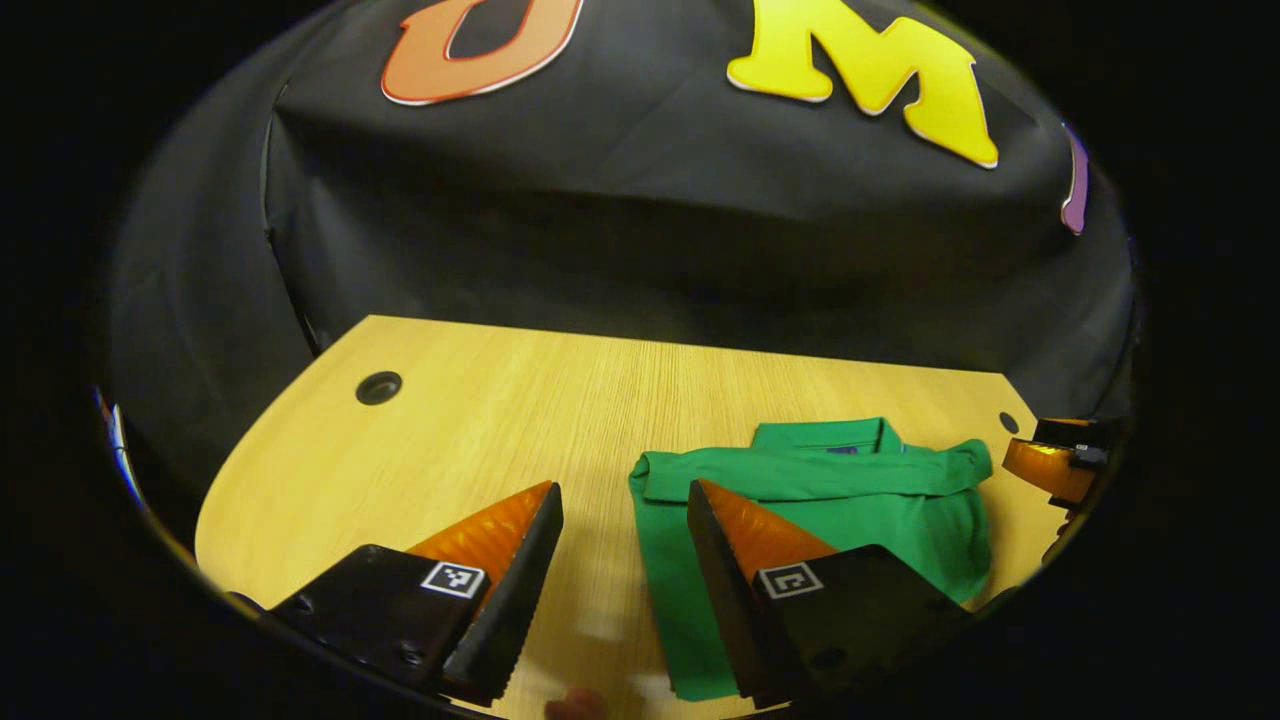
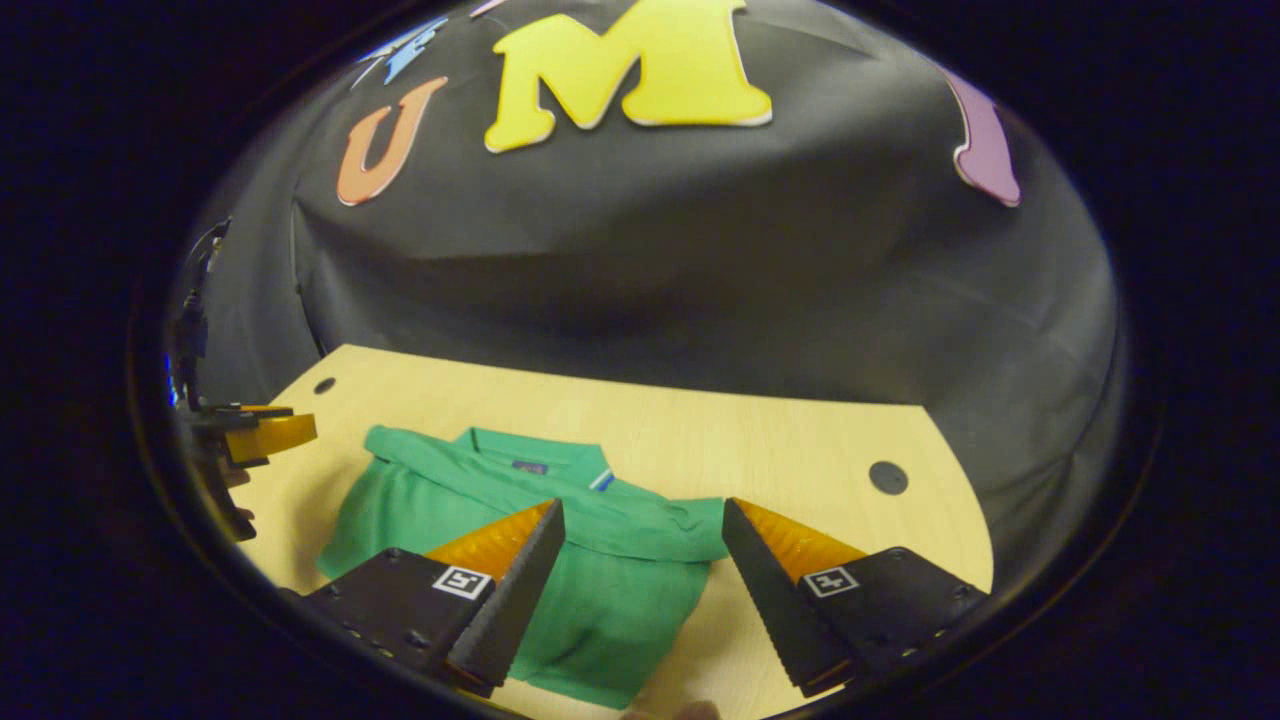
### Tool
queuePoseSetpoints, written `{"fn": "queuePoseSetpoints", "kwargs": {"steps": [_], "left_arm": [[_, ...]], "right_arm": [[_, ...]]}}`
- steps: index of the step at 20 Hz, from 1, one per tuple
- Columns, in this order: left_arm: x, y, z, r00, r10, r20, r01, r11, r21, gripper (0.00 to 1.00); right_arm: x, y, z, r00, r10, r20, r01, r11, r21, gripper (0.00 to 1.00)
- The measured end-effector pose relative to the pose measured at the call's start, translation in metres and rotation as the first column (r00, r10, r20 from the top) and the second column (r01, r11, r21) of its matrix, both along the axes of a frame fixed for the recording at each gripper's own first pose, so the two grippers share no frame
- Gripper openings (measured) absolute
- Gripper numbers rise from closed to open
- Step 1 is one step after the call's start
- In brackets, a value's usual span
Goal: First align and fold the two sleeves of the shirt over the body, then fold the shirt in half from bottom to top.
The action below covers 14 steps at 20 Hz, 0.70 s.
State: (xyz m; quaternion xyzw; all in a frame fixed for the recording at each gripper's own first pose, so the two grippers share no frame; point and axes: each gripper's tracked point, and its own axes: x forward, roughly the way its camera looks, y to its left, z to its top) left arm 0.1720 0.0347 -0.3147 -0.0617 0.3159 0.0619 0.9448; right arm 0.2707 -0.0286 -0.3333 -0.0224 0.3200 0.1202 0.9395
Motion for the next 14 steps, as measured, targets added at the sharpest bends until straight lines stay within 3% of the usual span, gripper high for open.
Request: {"fn": "queuePoseSetpoints", "kwargs": {"steps": [2, 5, 12, 13, 14], "left_arm": [[-0.013, 0.004, 0.052, 0.997, 0.012, 0.080, -0.014, 1.000, 0.023, 0.86], [-0.052, 0.000, 0.131, 0.981, -0.031, 0.193, 0.020, 0.998, 0.063, 1.00], [-0.149, -0.031, 0.249, 0.940, -0.072, 0.335, 0.047, 0.995, 0.083, 1.00], [-0.162, -0.036, 0.265, 0.929, -0.082, 0.360, 0.055, 0.995, 0.084, 1.00], [-0.175, -0.040, 0.282, 0.919, -0.086, 0.385, 0.055, 0.994, 0.091, 1.00]], "right_arm": [[-0.017, 0.010, 0.049, 0.998, -0.014, 0.065, 0.013, 1.000, 0.025, 0.97], [-0.052, 0.017, 0.120, 0.987, -0.041, 0.152, 0.033, 0.998, 0.058, 0.97], [-0.171, 0.021, 0.243, 0.935, -0.124, 0.333, 0.106, 0.992, 0.070, 1.00], [-0.186, 0.023, 0.254, 0.927, -0.133, 0.350, 0.114, 0.991, 0.075, 0.94], [-0.202, 0.025, 0.264, 0.922, -0.137, 0.363, 0.116, 0.990, 0.078, 0.99]]}}
